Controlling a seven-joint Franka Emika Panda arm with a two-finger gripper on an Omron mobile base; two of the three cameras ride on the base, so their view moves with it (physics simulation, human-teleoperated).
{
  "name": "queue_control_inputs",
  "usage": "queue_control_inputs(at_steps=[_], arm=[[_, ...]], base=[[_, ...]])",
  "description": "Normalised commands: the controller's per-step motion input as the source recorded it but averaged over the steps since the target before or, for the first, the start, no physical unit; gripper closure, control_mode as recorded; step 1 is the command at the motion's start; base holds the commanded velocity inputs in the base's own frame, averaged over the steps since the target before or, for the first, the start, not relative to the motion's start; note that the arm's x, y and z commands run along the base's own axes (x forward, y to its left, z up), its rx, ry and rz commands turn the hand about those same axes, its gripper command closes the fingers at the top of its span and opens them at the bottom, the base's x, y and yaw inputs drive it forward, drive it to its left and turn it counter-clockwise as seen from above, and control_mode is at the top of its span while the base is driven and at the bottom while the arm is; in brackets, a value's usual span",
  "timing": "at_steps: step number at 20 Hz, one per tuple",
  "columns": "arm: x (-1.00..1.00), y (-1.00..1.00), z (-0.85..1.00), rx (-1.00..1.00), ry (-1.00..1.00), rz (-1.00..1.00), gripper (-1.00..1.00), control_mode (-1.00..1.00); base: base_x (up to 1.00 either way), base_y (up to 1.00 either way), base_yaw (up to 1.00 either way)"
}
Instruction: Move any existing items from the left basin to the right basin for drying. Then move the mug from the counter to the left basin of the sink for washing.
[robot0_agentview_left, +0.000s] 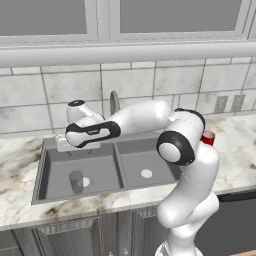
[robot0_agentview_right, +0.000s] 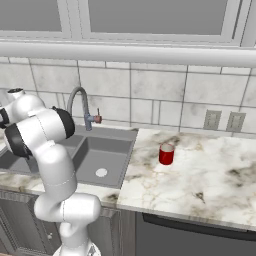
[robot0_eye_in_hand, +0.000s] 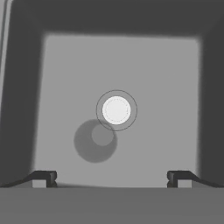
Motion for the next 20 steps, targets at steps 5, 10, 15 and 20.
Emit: queue_control_inputs(at_steps=[5,10,15,20], arm=[[0.00,-0.03,-0.13,-0.02,0.00,0.00,-1.00,-1.00],[0.00,0.00,-0.01,0.00,0.00,0.00,-1.00,-1.00],[0.00,0.00,-0.03,0.00,0.00,0.00,-1.00,-1.00],[0.00,-0.03,-0.14,-0.02,0.00,0.00,-1.00,-1.00]], base=[[0.00,0.00,0.00],[0.00,0.00,0.00],[0.00,0.00,0.00],[0.00,0.00,0.00]])
